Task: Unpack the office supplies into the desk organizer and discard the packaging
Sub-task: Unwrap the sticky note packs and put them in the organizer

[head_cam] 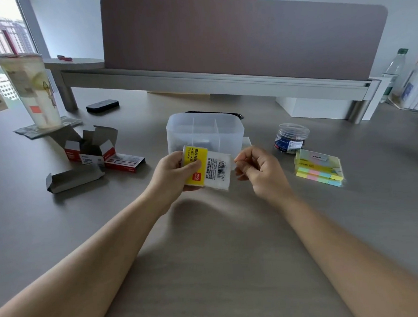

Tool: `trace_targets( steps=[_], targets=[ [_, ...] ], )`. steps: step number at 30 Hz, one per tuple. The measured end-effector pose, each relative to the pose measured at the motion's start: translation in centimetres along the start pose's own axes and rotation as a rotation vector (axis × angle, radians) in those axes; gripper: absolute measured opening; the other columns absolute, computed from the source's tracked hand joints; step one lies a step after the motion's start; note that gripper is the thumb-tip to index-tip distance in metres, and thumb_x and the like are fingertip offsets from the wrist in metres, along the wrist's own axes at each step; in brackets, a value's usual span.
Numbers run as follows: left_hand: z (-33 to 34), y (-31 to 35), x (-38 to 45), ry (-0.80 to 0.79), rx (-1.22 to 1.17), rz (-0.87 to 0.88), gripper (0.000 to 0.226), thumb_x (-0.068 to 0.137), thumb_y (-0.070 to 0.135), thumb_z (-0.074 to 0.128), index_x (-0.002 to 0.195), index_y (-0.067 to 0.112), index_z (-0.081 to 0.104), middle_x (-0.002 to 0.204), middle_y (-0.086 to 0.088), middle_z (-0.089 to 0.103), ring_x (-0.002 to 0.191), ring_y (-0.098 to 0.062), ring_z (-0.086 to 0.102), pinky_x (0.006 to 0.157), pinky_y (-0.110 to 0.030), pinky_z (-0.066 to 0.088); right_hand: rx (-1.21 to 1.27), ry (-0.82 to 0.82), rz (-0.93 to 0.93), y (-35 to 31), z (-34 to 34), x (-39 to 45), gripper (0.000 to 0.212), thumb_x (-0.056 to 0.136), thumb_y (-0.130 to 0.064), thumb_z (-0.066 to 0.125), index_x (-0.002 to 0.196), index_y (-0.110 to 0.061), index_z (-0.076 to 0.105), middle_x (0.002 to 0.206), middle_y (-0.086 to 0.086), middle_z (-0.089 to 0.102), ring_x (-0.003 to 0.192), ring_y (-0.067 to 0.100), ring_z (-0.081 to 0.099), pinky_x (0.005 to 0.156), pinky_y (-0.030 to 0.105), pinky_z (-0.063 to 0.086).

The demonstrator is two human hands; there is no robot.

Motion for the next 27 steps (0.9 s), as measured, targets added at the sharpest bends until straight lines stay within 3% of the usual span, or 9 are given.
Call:
trace_targets(
  steps=[2, 5, 9, 12, 16, 18, 20, 23, 27],
  targets=[
    [0.3, 0.1, -0.1, 0.019, 0.037, 0.039, 0.016, 0.087, 0.006, 0.051, 0.075, 0.016, 0.055, 0.076, 0.001, 0.062, 0.067, -0.01, 0.061, 0.05, -0.017, 0.055, 0.017, -0.043, 0.034, 0.1, 0.1, -0.1, 0.028, 0.087, 0.002, 0.047, 0.07, -0.019, 0.05, 0.067, -0.001, 0.056, 0.061, 0.004, 0.056, 0.068, 0.018, 0.052],
    [0.5, 0.0, -0.1, 0.066, 0.158, 0.115, 0.02, 0.086, 0.004, 0.052, 0.071, 0.017, 0.052, 0.073, 0.002, 0.059, 0.067, -0.012, 0.058, 0.055, -0.023, 0.054, 0.004, -0.047, 0.067, 0.2, 0.1, -0.2, 0.02, 0.085, -0.004, 0.053, 0.069, -0.017, 0.053, 0.07, 0.002, 0.059, 0.07, 0.014, 0.058, 0.079, 0.035, 0.053],
    [0.9, -0.3, 0.1, 0.106, 0.29, 0.181, 0.024, 0.085, 0.007, 0.055, 0.066, 0.02, 0.049, 0.07, 0.004, 0.056, 0.067, -0.014, 0.055, 0.066, -0.033, 0.049, -0.064, 0.028, 0.078, 0.3, 0.3, -0.1, 0.019, 0.079, -0.018, 0.065, 0.063, -0.015, 0.054, 0.069, 0.011, 0.062, 0.07, 0.024, 0.057, 0.077, 0.048, 0.051],
    [0.9, -0.4, 0.1, 0.109, 0.329, 0.195, 0.023, 0.084, 0.008, 0.056, 0.067, 0.022, 0.049, 0.07, 0.006, 0.056, 0.07, -0.017, 0.056, 0.068, -0.033, 0.048, -0.102, 0.072, 0.082, 0.2, 0.3, 0.0, 0.023, 0.075, -0.012, 0.069, 0.06, -0.018, 0.052, 0.064, 0.007, 0.059, 0.067, 0.023, 0.055, 0.073, 0.044, 0.051],
    [0.7, -0.4, 0.3, 0.105, 0.313, 0.175, 0.022, 0.084, 0.007, 0.057, 0.068, 0.021, 0.05, 0.071, 0.004, 0.057, 0.077, -0.024, 0.058, 0.075, -0.04, 0.051, 0.028, 0.061, 0.127, 0.0, 0.2, 0.1, 0.027, 0.075, 0.001, 0.065, 0.062, -0.016, 0.05, 0.059, 0.002, 0.052, 0.056, 0.015, 0.051, 0.068, 0.036, 0.052],
    [0.6, -0.3, 0.3, 0.083, 0.272, 0.16, 0.023, 0.085, 0.006, 0.055, 0.069, 0.021, 0.05, 0.072, 0.003, 0.058, 0.075, -0.022, 0.058, 0.071, -0.038, 0.053, 0.091, 0.027, 0.135, -0.2, 0.3, 0.1, 0.027, 0.077, 0.005, 0.061, 0.064, -0.015, 0.048, 0.06, 0.003, 0.05, 0.051, 0.009, 0.052, 0.06, 0.024, 0.054],
    [0.6, 0.0, 0.1, 0.058, 0.226, 0.152, 0.022, 0.086, 0.004, 0.052, 0.07, 0.02, 0.051, 0.073, 0.003, 0.058, 0.069, -0.015, 0.058, 0.061, -0.027, 0.054, 0.122, 0.0, 0.138, -0.4, 0.3, 0.0, 0.027, 0.079, 0.007, 0.058, 0.065, -0.014, 0.048, 0.061, 0.004, 0.049, 0.047, 0.005, 0.054, 0.053, 0.019, 0.054],
    [0.4, 0.3, 0.1, 0.059, 0.202, 0.148, 0.017, 0.087, 0.003, 0.05, 0.075, 0.016, 0.053, 0.073, 0.003, 0.058, 0.066, -0.009, 0.057, 0.049, -0.014, 0.051, 0.123, -0.041, 0.148, -0.5, 0.1, 0.1, 0.027, 0.08, 0.01, 0.055, 0.068, -0.014, 0.048, 0.066, 0.007, 0.051, 0.046, 0.006, 0.059, 0.054, 0.021, 0.056],
    [-0.2, 0.3, 0.2, 0.046, 0.169, 0.119, 0.017, 0.088, 0.003, 0.049, 0.077, 0.016, 0.054, 0.075, 0.002, 0.06, 0.068, -0.01, 0.059, 0.049, -0.014, 0.051, 0.099, -0.083, 0.156, -0.4, -0.3, 0.0, 0.028, 0.081, 0.012, 0.049, 0.069, -0.013, 0.047, 0.072, 0.006, 0.05, 0.049, 0.007, 0.063, 0.06, 0.025, 0.057]
  ],
)
Point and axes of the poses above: each hand's wrist, its own x-axis towards the middle knuckle, its own z-axis out of the palm, y = z × x, the point moved 1 cm from there along x, towards the middle knuckle
